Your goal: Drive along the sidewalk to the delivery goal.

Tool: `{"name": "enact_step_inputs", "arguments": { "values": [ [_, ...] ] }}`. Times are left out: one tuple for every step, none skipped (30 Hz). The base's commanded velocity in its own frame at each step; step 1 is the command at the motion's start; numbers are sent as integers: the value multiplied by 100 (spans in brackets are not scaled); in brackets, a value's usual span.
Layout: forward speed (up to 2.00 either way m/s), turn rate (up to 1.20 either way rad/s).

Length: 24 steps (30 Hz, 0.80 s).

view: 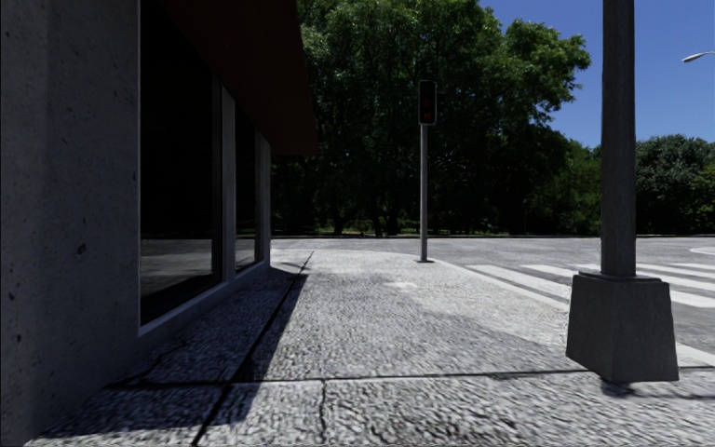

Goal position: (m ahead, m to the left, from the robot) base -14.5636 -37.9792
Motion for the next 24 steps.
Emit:
{"name": "enact_step_inputs", "arguments": {
  "values": [
    [164,-5],
    [164,-5],
    [162,-6],
    [162,-8],
    [162,-8],
    [162,-10],
    [162,-12],
    [162,-17],
    [162,-17],
    [162,-19],
    [162,-21],
    [162,-23],
    [162,-23],
    [161,-27],
    [161,-30],
    [161,-33],
    [161,-33],
    [161,-38],
    [161,-51],
    [161,-51],
    [161,-58],
    [161,-59],
    [161,-60],
    [161,-60]
  ]
}}
